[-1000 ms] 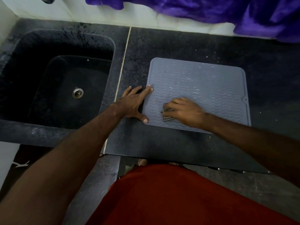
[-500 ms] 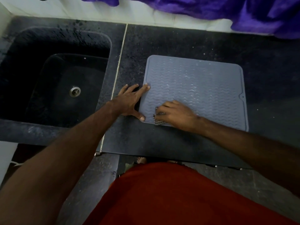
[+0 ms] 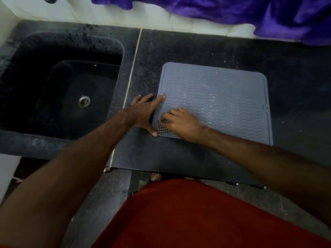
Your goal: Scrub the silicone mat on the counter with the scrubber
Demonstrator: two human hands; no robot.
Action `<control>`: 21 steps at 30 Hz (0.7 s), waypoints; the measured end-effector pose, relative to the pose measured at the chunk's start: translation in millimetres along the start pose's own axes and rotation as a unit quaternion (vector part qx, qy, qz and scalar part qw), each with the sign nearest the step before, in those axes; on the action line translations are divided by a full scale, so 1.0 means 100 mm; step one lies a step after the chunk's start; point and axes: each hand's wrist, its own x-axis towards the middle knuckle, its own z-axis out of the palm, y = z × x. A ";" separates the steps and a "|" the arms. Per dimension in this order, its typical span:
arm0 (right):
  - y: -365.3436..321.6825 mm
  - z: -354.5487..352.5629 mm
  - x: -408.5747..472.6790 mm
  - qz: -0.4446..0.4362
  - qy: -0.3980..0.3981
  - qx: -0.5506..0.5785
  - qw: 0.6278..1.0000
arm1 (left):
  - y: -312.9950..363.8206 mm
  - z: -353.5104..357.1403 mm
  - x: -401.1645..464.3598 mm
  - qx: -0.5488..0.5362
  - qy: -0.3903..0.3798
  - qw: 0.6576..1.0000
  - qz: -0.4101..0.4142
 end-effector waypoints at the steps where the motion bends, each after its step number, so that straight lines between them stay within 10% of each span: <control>1: 0.02 0.05 -0.09 -0.003 0.012 -0.011 1.000 | 0.00 0.00 0.00 -0.004 0.002 1.000 0.002; 21: 0.24 0.03 -0.53 -0.053 -0.021 0.003 0.998 | 0.03 0.02 -0.01 -0.002 0.006 1.000 -0.008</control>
